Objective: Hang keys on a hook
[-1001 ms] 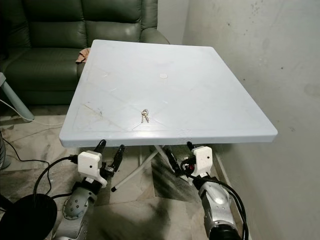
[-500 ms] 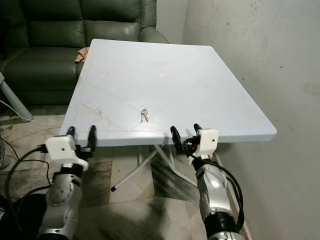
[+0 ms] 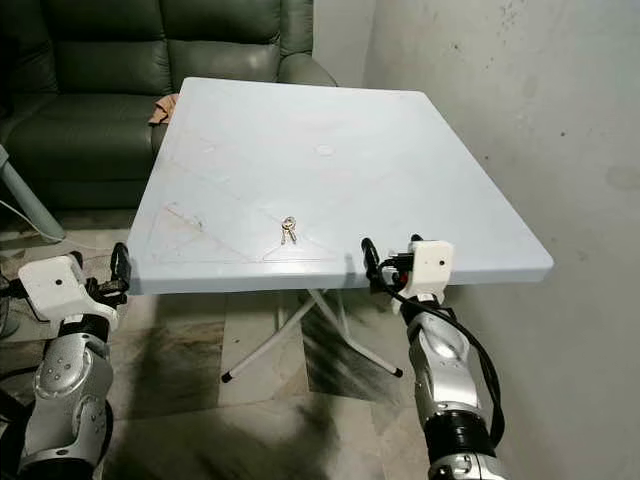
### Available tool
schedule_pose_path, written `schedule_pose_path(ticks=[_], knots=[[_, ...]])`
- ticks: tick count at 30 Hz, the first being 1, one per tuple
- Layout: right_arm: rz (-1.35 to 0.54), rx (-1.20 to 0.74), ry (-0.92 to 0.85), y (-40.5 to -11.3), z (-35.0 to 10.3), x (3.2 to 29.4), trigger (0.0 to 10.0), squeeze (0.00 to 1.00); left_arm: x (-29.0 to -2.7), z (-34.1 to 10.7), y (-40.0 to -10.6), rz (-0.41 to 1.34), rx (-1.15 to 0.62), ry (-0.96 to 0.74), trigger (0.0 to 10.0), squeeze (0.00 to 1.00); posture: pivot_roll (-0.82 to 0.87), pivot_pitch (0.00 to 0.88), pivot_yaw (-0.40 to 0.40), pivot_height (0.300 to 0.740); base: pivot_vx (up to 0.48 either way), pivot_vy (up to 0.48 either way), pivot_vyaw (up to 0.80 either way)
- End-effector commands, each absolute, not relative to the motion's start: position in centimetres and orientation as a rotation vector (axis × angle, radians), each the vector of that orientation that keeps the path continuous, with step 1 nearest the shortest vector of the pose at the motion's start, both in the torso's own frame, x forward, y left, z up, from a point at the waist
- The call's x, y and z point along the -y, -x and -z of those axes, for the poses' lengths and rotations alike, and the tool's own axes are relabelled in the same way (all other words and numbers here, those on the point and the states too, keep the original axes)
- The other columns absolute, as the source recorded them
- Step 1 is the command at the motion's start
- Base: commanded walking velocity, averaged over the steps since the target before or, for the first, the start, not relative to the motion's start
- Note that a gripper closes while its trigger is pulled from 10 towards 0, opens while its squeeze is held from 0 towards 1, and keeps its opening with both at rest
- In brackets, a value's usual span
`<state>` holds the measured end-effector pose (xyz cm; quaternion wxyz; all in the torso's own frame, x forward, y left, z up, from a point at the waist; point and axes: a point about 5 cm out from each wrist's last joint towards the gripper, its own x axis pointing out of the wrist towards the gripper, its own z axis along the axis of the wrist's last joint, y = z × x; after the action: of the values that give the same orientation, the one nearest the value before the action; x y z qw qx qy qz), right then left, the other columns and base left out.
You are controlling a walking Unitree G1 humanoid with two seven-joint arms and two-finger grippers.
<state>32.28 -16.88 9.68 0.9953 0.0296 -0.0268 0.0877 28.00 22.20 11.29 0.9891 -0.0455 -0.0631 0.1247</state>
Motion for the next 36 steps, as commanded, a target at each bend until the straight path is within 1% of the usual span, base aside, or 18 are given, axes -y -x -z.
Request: schedule_pose_path(ticks=[1, 5, 11, 20, 27, 36], knots=[[-0.183, 0.056, -0.056, -32.3, -9.9, 16.9, 10.0, 0.00, -22.3, -11.5, -27.9, -0.254, 0.125, 0.085, 10.0, 0.00, -0.09, 0.000, -0.062, 0.740, 0.000, 0.000, 0.00], [-0.246, 0.069, -0.021, -31.6, -9.9, 16.4, 10.0, 0.00, -21.6, -11.3, -27.2, -0.206, 0.126, 0.081, 10.0, 0.00, -0.09, 0.000, -0.064, 0.740, 0.000, 0.000, 0.00], [-0.268, 0.048, 0.003, -31.3, -9.3, 16.5, 10.0, 0.00, -20.9, -10.8, -26.8, -0.172, 0.106, 0.084, 10.0, 0.00, -0.09, 0.000, -0.066, 0.740, 0.000, 0.000, 0.00], [-0.268, 0.054, 0.017, -31.2, -9.5, 16.6, 10.0, 0.00, -21.0, -10.6, -26.6, -0.148, 0.091, 0.072, 10.0, 0.00, -0.09, 0.000, -0.066, 0.740, 0.000, 0.000, 0.00], [-0.279, 0.055, 0.028, -31.3, -9.6, 16.6, 10.0, 0.00, -21.9, -11.0, -26.9, -0.156, 0.094, 0.072, 10.0, 0.00, -0.09, 0.000, -0.072, 0.740, 0.000, 0.000, 0.00], [-0.291, 0.054, 0.035, -31.3, -9.6, 16.5, 10.0, 0.00, -21.4, -11.0, -27.0, -0.144, 0.084, 0.059, 10.0, 0.00, -0.09, 0.000, -0.074, 0.740, 0.000, 0.000, 0.00]])
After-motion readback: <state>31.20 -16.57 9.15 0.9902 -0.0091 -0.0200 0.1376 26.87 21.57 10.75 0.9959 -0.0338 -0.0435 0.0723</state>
